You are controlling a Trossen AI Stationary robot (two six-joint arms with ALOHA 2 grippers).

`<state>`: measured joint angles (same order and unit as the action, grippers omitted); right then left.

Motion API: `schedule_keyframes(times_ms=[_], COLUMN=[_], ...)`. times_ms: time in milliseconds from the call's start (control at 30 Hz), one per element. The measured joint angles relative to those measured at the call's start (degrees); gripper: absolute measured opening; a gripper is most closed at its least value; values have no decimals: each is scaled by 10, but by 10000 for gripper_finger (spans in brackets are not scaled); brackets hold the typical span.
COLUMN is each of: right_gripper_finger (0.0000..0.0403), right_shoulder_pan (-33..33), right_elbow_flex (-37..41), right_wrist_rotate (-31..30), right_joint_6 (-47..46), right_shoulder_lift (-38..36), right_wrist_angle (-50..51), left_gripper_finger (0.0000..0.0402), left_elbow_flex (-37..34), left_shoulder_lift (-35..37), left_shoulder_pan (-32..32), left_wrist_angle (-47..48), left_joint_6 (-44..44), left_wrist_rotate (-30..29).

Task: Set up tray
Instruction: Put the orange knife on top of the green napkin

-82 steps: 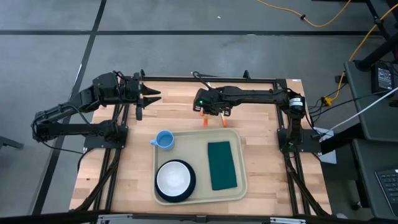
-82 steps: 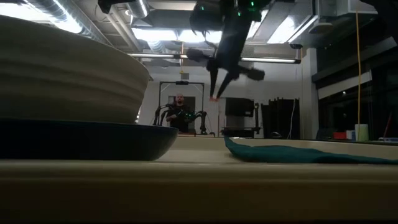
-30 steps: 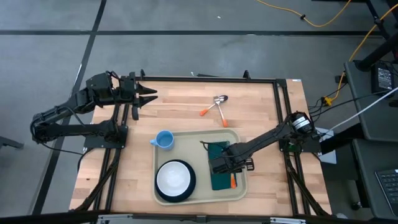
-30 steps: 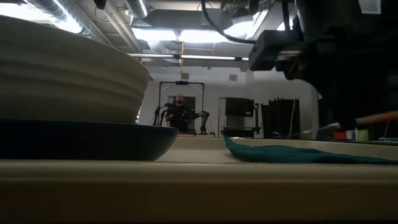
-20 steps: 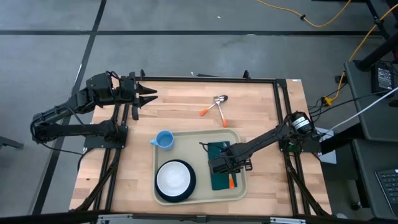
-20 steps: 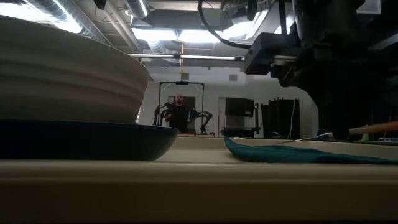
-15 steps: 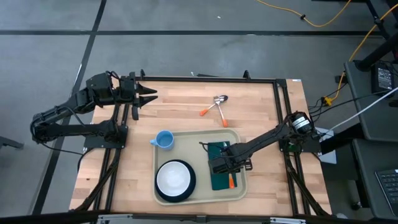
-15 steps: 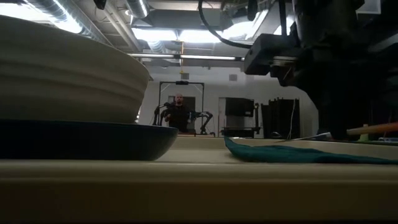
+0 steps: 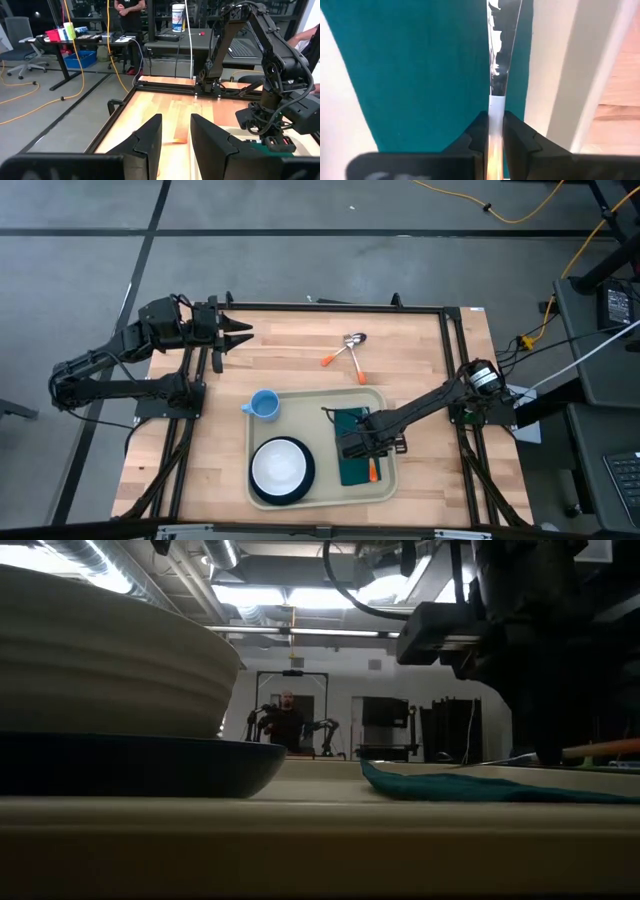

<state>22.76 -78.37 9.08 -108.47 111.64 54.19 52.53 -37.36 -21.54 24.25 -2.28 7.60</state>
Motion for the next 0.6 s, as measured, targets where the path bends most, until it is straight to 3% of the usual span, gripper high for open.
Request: schedule_keyframes(times_ms=[600], right_gripper_finger=[42], right_shoulder_pan=[0], right_elbow_flex=[0], right_wrist_rotate=[14], right_joint_6=[7], right_shoulder_lift=[35], right_wrist_angle=[-21], left_gripper_finger=[97], left_elbow_flex=[0], left_shoulder_lift=[0], left_shoulder_pan=[0], left_wrist_angle=[0], left_joint_6=[0], left_wrist_rotate=[0])
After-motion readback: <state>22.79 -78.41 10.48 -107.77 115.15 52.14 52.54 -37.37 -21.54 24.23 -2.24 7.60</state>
